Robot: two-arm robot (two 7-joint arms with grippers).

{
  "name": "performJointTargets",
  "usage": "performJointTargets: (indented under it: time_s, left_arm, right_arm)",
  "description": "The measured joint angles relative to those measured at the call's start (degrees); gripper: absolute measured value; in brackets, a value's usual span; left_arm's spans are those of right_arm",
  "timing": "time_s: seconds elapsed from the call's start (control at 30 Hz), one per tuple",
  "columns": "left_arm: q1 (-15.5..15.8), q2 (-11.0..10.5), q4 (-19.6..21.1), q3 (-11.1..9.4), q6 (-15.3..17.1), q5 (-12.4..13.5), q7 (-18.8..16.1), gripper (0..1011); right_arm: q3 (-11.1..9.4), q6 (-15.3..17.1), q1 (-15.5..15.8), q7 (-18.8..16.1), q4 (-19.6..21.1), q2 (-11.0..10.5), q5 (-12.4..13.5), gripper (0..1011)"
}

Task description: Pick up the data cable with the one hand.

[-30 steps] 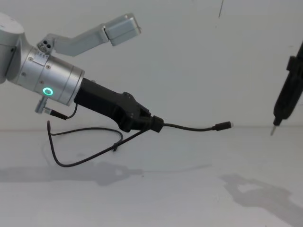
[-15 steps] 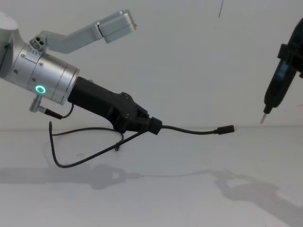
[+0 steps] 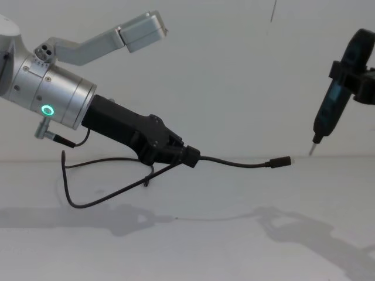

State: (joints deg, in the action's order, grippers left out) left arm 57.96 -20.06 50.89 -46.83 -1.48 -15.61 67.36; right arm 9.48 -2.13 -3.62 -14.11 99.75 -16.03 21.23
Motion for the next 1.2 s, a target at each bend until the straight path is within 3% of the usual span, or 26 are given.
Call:
performJointTargets:
  time_s: [1.2]
  left_arm:
    - [0.0,-0.2,0.2,-0.1,0.0,-0.1,0.4,36]
  right_arm:
    - [1.7,0.2,-3.0,-0.8,-3.3,0.8,0.6,263]
